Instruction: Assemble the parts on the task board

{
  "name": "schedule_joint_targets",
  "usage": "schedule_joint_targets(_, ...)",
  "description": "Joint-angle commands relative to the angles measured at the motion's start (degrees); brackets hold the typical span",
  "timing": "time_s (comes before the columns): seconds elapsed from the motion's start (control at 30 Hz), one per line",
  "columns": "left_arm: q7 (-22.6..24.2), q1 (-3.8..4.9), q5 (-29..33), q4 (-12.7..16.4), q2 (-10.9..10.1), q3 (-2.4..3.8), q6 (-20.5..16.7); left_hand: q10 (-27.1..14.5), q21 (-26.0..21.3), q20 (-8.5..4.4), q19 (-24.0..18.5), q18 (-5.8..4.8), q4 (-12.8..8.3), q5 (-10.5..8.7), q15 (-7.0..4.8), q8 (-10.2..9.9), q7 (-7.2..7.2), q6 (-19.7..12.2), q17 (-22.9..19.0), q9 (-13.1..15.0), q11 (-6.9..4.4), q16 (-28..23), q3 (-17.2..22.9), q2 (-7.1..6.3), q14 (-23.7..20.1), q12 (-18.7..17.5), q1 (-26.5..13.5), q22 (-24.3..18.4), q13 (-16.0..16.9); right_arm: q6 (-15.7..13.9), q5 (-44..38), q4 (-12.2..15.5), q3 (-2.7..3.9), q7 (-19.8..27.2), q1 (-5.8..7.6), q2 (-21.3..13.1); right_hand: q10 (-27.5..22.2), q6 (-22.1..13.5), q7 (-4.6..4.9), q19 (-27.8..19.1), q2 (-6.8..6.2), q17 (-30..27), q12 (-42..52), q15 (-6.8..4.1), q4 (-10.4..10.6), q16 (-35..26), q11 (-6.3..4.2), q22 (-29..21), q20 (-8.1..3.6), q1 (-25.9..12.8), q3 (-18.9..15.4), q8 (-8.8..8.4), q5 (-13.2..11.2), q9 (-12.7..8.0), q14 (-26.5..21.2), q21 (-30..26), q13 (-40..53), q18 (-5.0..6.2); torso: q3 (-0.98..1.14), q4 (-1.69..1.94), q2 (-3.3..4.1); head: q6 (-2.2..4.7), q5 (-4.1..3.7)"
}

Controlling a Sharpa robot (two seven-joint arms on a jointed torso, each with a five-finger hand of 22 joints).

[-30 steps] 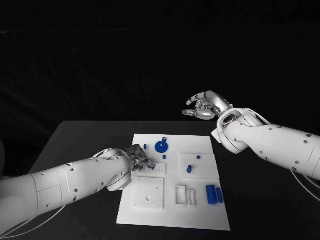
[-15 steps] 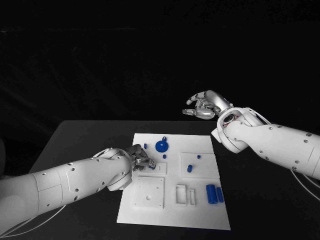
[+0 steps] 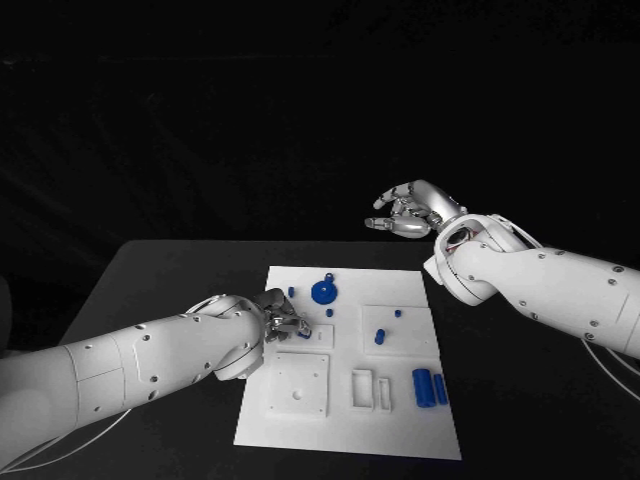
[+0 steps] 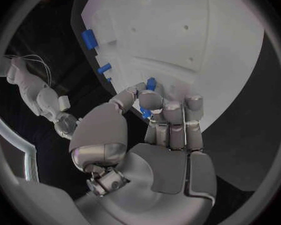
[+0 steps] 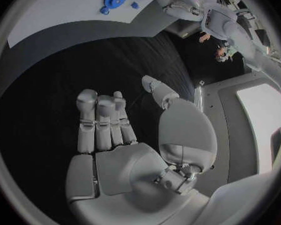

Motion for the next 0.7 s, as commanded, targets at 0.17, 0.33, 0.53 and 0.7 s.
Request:
schedule_joint_targets(0.17,-0.6,-0.14,-0.5,0.1,0.0,-0.09,1.5,-1.6,0.0,-8.13,0.6,0.71,-0.1,0.69,-3.60,0.5,-5.56,10.8,-0.1,6.9,-1.57,0.5,0.3,0.35,3.2,0.6,0.2,0.0,0.1,0.8,-0.1,-0.1,0.04,0.1,0.03,0.1,-0.6,0.0,0.29,0.1,-0.04,0.0,0.3,-0.23,0.3,-0.3,-0.06,0.1,0.17,0.7,-0.3,0.15,0.5,0.1,-0.2,-0.3,-0.1,5.81,-0.03,-0.02,0.00,-0.10,0.01)
schedule_joint_targets(0.33,-0.6,-0.14,-0.6,0.0,0.1,-0.08,1.3,-1.6,0.0,-8.13,0.6,0.71,-0.1,0.70,-3.60,0.5,-5.57,10.8,-0.1,6.9,-1.58,0.5,0.3,0.35,3.2,0.6,0.2,0.0,0.1,0.8,-0.1,-0.2,0.04,0.1,0.03,0.2,-0.6,0.0,0.29,0.1,-0.03,0.0,0.3,-0.23,0.3,-0.3,-0.06,0.1,0.17,0.7,-0.3,0.16,0.5,0.1,-0.2,-0.3,-0.2,5.81,-0.01,-0.02,0.03,-0.13,0.03)
schedule_joint_targets(0.53,-0.3,-0.14,-0.6,0.0,0.1,-0.08,0.6,-1.5,0.0,-8.10,0.7,0.74,0.1,0.42,-3.64,0.7,-5.65,11.2,-0.1,7.0,-1.64,0.8,0.2,0.43,3.3,1.0,-0.1,0.1,0.2,0.9,-0.1,-0.3,0.04,0.1,0.03,0.3,-0.6,0.0,0.29,0.1,-0.02,0.0,0.3,-0.23,0.3,-0.3,-0.07,0.1,0.17,0.7,-0.4,0.17,0.8,0.1,-0.2,-0.3,-0.2,5.81,-0.02,-0.02,0.01,-0.15,0.05)
schedule_joint_targets(0.7,-0.2,-0.14,-0.4,0.1,0.2,-0.08,0.5,-1.5,0.1,-8.07,0.9,0.84,0.6,-0.99,-3.80,1.5,-5.92,11.9,-0.1,7.3,-1.85,1.5,0.0,0.59,3.5,2.0,-0.6,0.2,0.4,1.0,-0.1,-0.6,0.04,0.1,0.03,0.4,-0.6,0.0,0.29,0.1,0.02,0.0,0.4,-0.23,0.4,-0.3,-0.07,0.1,0.18,0.7,-0.4,0.18,1.0,0.1,-0.2,-0.3,-0.3,5.81,0.00,0.00,0.02,-0.18,0.01)
